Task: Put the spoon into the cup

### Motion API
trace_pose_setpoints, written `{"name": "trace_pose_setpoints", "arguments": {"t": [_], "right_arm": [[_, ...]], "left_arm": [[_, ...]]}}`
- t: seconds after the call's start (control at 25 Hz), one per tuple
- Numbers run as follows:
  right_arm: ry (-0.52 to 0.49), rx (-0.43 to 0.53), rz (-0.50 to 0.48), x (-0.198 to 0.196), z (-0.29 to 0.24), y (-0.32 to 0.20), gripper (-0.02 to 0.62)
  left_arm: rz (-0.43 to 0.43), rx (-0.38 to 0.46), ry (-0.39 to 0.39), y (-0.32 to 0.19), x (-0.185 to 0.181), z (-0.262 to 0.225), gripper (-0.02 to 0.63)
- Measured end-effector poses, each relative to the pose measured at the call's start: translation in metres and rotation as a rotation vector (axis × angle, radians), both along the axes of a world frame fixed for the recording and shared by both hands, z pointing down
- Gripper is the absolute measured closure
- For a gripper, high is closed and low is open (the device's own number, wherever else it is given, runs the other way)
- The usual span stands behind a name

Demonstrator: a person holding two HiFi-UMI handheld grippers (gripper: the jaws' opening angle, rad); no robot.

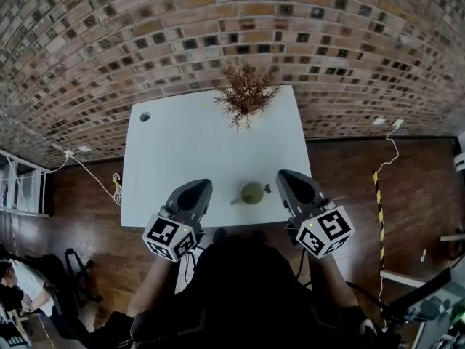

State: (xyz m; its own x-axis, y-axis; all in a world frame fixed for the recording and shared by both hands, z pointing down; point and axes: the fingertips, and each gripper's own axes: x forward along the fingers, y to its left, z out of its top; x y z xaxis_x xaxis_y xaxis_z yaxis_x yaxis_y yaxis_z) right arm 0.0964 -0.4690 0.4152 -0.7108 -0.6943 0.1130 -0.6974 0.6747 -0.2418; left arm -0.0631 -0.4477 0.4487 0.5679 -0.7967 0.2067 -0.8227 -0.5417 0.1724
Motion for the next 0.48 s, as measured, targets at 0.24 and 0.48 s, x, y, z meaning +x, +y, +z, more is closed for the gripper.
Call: {"name": "trace_pose_setpoints", "arguments": {"t": [0.24, 0.48], "right_arm": [[-0.008, -0.011, -0.035, 0.008, -0.002, 0.005, 0.588], [0.012, 0.037, -0.027, 0.007, -0.011, 0.016, 0.588]], "left_arm": [[-0.007, 0.038, -0.033, 0.013, 0.025, -0.037, 0.612], [0.008, 0.082, -0.043, 0.032, 0.036, -0.064, 0.612]]}}
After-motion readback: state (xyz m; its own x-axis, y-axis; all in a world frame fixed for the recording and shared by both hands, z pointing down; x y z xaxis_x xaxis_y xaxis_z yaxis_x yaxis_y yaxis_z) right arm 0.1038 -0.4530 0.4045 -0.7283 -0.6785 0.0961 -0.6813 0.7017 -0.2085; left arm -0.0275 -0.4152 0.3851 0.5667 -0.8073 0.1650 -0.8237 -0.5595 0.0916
